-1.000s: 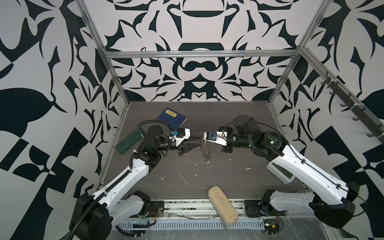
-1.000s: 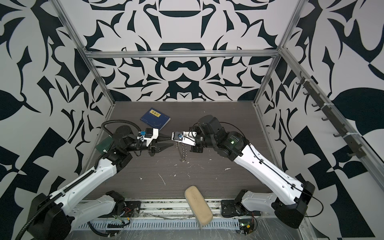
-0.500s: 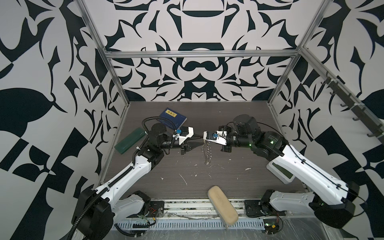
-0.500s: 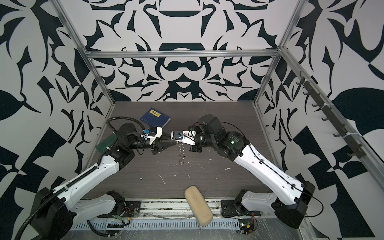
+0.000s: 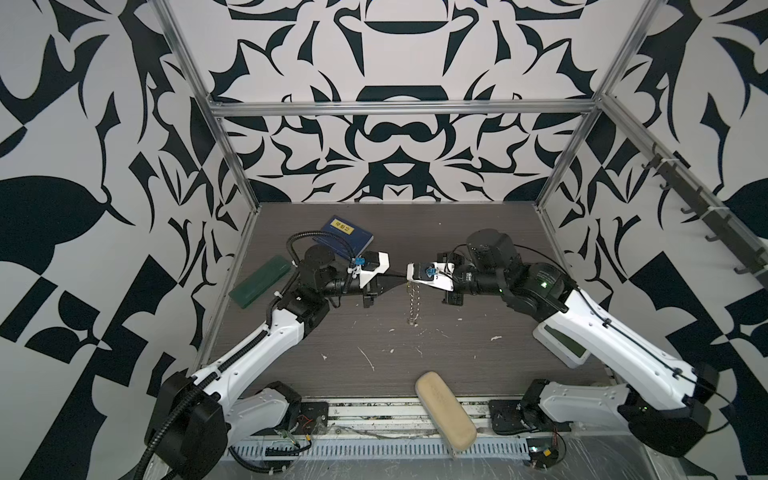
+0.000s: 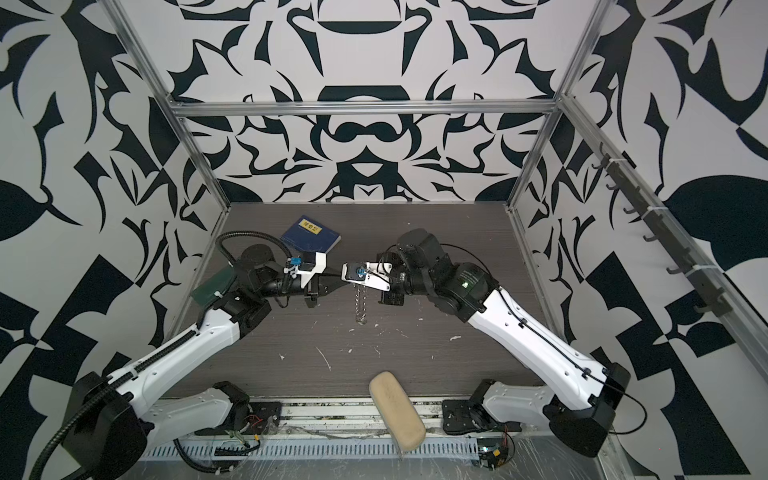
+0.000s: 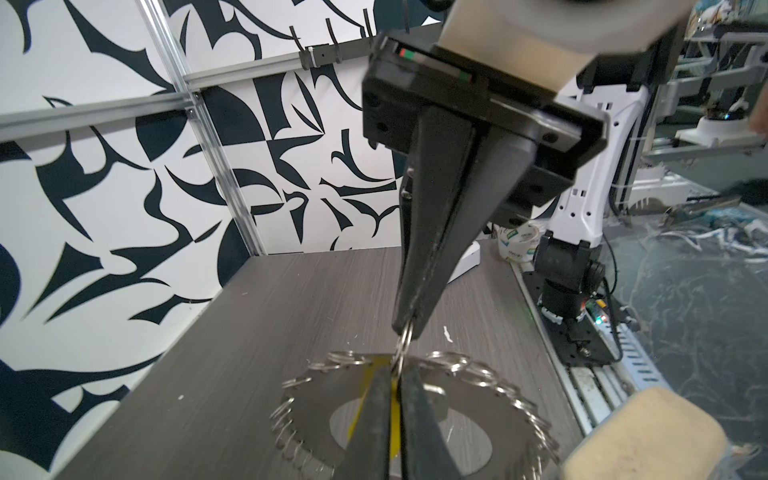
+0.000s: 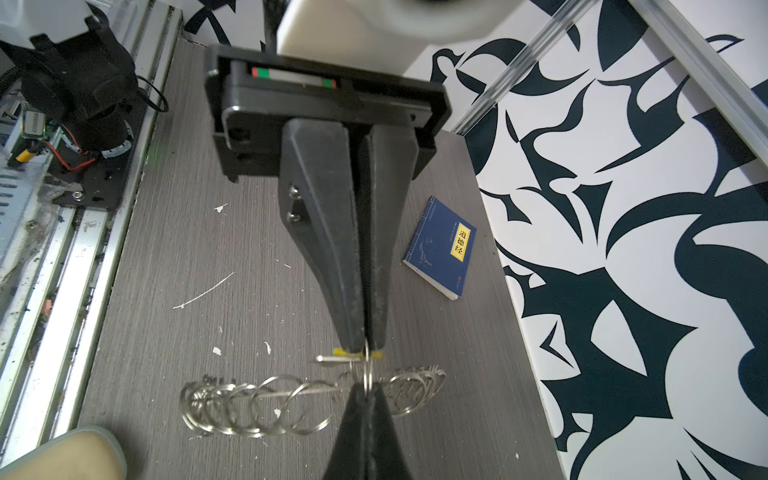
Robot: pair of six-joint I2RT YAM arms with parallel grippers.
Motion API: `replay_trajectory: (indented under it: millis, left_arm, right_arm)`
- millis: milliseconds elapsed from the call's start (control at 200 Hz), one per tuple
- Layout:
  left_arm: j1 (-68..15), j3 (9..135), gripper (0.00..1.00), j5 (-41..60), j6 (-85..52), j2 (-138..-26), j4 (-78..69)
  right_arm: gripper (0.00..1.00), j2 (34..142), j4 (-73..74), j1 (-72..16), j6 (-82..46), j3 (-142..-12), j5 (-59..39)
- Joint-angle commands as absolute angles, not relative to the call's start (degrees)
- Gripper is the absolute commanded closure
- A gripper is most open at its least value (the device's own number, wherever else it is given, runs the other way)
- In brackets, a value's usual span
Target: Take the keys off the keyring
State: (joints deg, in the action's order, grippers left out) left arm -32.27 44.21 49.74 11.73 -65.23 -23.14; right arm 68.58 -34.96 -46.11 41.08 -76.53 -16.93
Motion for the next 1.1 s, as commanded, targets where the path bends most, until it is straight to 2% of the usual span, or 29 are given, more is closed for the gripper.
replay_trajectory:
  millis: [0, 125, 615, 710, 815, 1100]
  left_arm:
    - [-32.52, 46.16, 0.92, 49.66, 11.8, -65.54, -22.54]
    - [-32.52, 46.4, 0.89, 50.06, 11.7, -65.8, -22.54]
    - [-32.78, 46.85, 0.88, 50.4, 12.25, -65.79, -21.98]
    - [-32.78, 46.91, 0.9, 50.36, 12.3, -65.78, -21.71]
    - [-32.82, 46.93, 1.0, 50.46, 12.71, -65.66, -21.2]
    - [-32.78, 47.11, 1.0, 46.45, 15.11, -63.33, -15.05]
  right_arm:
    - [1.0, 67.41, -32.63, -46.14, 40.7, -78.97, -18.26]
    - [1.0, 67.76, -32.74, -46.11, 40.83, -79.28, -18.63]
    - [1.0, 68.2, -33.19, -46.14, 40.92, -79.98, -19.16]
    - [1.0, 68.2, -33.14, -46.13, 40.79, -80.14, -19.28]
    - [1.0, 68.19, -33.0, -46.12, 40.67, -80.18, -19.42]
    - [1.0, 66.37, -31.52, -45.97, 40.02, -78.82, -18.63]
